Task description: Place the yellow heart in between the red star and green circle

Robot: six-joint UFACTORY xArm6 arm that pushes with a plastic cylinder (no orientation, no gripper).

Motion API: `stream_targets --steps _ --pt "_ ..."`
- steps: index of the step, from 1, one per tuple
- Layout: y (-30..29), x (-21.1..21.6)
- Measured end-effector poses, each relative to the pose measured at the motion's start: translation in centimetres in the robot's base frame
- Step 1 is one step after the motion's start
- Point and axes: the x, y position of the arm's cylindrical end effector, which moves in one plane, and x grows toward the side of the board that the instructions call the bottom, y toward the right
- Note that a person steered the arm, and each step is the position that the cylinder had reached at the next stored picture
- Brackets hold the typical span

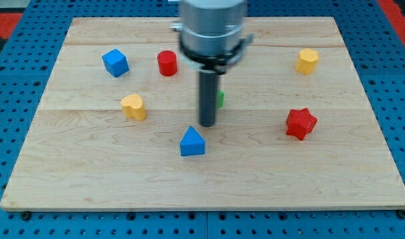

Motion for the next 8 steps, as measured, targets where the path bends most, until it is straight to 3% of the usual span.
stream_targets --steps 2,4,5,7,8 --pt "-12.0 -1.4" --pt "-6.2 -8.5" --pt "-4.0 -8.5" --pt "9.6 -14.2" --pt "15.0 -13.7"
